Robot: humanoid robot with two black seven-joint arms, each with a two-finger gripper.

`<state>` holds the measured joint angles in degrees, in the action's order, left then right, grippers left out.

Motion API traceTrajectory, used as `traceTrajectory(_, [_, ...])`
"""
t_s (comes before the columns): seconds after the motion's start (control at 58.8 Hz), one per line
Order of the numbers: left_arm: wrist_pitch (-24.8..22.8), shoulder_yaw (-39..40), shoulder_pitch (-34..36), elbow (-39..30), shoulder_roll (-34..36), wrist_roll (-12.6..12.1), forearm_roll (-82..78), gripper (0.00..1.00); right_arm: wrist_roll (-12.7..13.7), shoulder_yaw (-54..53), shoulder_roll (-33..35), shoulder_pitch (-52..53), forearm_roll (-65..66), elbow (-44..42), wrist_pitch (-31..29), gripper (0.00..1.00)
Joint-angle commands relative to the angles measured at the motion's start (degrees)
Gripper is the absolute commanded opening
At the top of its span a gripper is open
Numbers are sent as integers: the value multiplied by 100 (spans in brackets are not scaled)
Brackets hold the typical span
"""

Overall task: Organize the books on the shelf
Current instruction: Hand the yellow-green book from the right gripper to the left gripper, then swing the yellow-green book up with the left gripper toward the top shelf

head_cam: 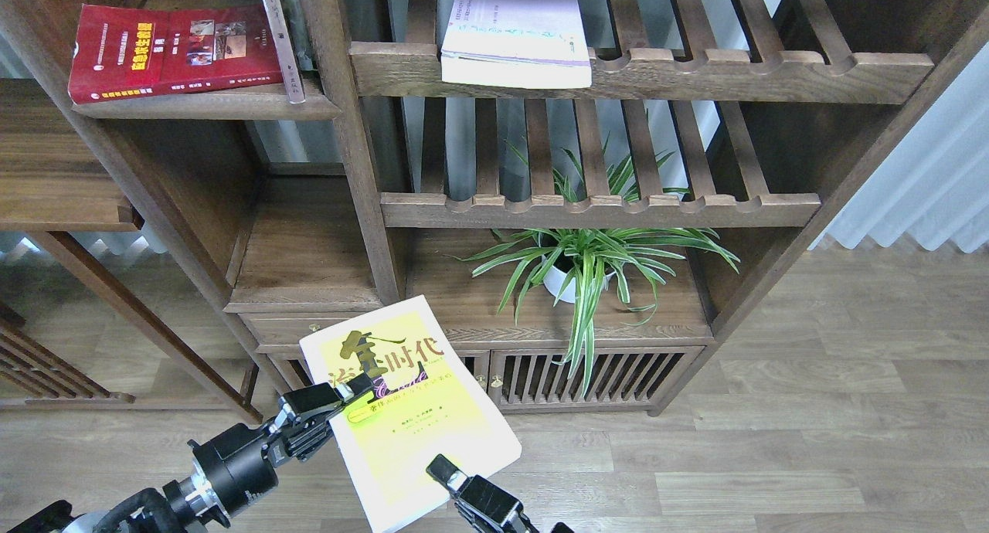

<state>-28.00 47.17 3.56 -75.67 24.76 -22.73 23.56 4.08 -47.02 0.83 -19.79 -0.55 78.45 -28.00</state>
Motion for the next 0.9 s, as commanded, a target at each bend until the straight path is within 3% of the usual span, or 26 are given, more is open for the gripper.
traceTrajectory(0.0, [0,222,-13,-1,38,5,-27,4,-4,-96,31,98,46,-128,0,53])
traceTrajectory(0.17, [0,565,-13,-10,82,5,-53,4,-39,-254,119,265,73,-207,0,91])
traceTrajectory(0.204, [0,627,-13,-18,82,5,-53,4,-39,-316,119,282,64,-251,0,94])
traceTrajectory(0.511, [0,1611,-206,-88,73,23,-1001,4,-47,-1002,101,352,2,-567,0,98])
traceTrajectory(0.885, [0,3000,-470,-352,38,-56,-2769,4,-48,-1028,-30,564,-6,-857,0,98])
